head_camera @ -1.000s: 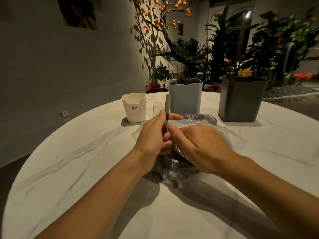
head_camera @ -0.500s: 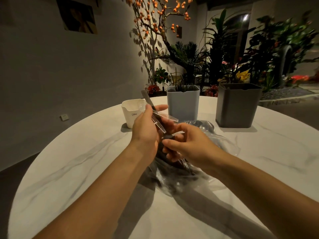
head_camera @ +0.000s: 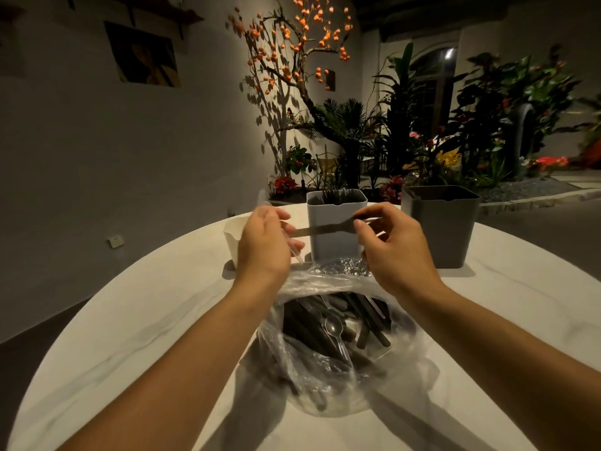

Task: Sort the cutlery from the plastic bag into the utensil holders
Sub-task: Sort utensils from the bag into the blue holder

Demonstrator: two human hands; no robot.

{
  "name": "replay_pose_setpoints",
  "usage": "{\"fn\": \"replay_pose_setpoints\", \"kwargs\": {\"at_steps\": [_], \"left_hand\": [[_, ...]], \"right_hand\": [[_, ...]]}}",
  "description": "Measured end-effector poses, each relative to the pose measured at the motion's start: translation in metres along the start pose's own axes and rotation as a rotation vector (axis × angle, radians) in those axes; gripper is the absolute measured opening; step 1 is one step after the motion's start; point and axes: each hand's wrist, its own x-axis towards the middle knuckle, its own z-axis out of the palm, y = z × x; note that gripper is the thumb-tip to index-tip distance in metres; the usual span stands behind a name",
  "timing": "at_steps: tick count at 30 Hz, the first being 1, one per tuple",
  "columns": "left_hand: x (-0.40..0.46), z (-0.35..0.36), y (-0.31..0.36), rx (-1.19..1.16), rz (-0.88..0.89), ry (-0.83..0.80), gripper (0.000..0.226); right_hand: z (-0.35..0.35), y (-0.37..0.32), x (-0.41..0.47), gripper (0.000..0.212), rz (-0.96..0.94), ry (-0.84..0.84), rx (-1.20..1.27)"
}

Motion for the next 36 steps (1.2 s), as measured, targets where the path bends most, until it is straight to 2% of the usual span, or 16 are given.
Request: {"fn": "replay_pose_setpoints", "kwargs": {"at_steps": [2,5,8,12,16,18,23,26,31,33,35,36], "left_hand": [[0.003,0.006,0.002,0.102,0.057,-0.167,0.031],[0.015,0.014,0.005,0.104,-0.022,-0.323,0.035],[0.03,0.024,0.01,0.015,-0.083,-0.358,0.041],[0.046,0.04,0.019,-0.137,-0.192,-0.4,0.041],[0.062,0.06,0.029,-0.261,-0.211,-0.406,0.04],[0.072,0.07,0.035,-0.283,-0.205,-0.393,0.037],[0.105,0.078,0.032,-0.278,-0.145,-0.326,0.031],[0.121,0.077,0.023,-0.274,-0.159,-0.244,0.028],[0.139,0.077,0.006,-0.252,-0.189,-0.143,0.031],[0.143,0.077,0.0,-0.25,-0.182,-0.108,0.034],[0.145,0.076,-0.005,-0.23,-0.176,-0.079,0.034],[0.147,0.075,-0.008,-0.223,-0.176,-0.071,0.034]], "right_hand": [[0.001,-0.007,0.008,0.009,-0.065,-0.028,-0.035],[0.002,-0.016,0.023,0.011,-0.163,-0.097,-0.053],[0.004,-0.022,0.038,0.013,-0.326,-0.093,-0.177],[0.005,-0.03,0.061,0.033,-0.528,0.047,-0.245],[0.005,-0.031,0.089,0.025,-0.819,0.155,-0.257],[0.005,-0.03,0.103,0.022,-0.879,0.165,-0.282],[0.005,-0.028,0.144,0.031,-0.857,0.239,-0.298],[0.01,-0.014,0.164,0.035,-0.83,0.209,-0.344],[0.029,0.022,0.178,0.029,-0.787,0.086,-0.484],[0.036,0.038,0.181,0.027,-0.704,0.007,-0.544],[0.04,0.057,0.182,0.019,-0.566,-0.169,-0.686],[0.042,0.066,0.181,0.021,-0.508,-0.263,-0.775]]}}
